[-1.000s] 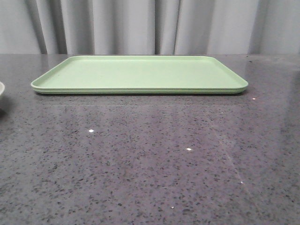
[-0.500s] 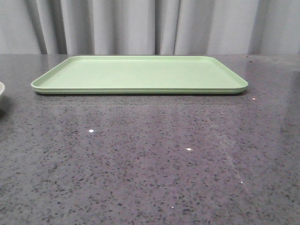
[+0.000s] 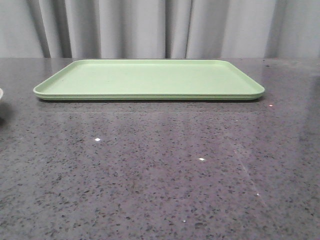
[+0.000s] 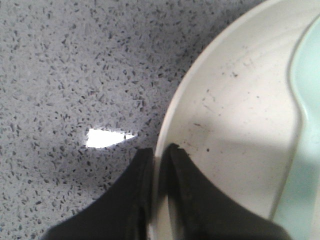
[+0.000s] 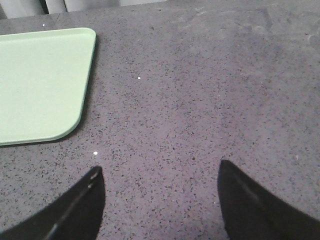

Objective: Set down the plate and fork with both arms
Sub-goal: 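Carry the plate over the green tray and lower it onto the tray, then open the left gripper and raise it away from the plate, then lower the right gripper onto the yellow fork and grasp it, then lift the yellow fork out of the plate with the right gripper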

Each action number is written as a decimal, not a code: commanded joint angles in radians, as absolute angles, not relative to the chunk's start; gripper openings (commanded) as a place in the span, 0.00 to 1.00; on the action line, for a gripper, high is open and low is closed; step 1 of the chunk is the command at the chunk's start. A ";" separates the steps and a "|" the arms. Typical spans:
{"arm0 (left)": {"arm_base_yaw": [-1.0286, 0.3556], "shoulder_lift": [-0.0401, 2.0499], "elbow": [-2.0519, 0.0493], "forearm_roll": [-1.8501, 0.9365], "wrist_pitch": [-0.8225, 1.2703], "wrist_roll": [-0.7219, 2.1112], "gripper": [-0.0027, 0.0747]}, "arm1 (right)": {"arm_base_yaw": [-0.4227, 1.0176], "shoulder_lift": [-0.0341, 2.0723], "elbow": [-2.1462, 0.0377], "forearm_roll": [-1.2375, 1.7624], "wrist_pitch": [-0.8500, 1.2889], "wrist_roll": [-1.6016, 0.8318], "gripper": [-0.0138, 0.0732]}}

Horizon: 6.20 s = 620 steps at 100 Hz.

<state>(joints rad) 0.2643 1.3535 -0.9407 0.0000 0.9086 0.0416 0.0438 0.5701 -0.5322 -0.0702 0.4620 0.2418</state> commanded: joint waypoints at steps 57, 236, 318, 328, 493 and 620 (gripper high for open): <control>0.365 1.335 -1.234 -0.519 0.967 0.285 0.01 | 0.038 0.578 -0.568 -0.074 0.424 0.238 0.72; -0.176 1.886 -1.603 -0.694 0.709 0.124 0.31 | 0.038 0.578 -0.568 -0.074 0.422 0.238 0.72; -0.174 1.577 -1.459 -0.460 0.656 0.126 0.49 | 0.132 0.787 -0.866 -0.071 0.602 0.228 0.72; -0.174 1.486 -1.362 -0.442 0.614 0.126 0.49 | 0.171 0.873 -0.952 -0.071 0.641 0.226 0.72; -0.174 0.733 -0.717 -0.349 0.440 0.126 0.49 | 0.537 2.100 -2.231 0.043 1.124 0.285 0.72; -0.174 0.733 -0.717 -0.355 0.443 0.126 0.49 | 0.537 2.191 -2.231 0.077 1.095 0.287 0.12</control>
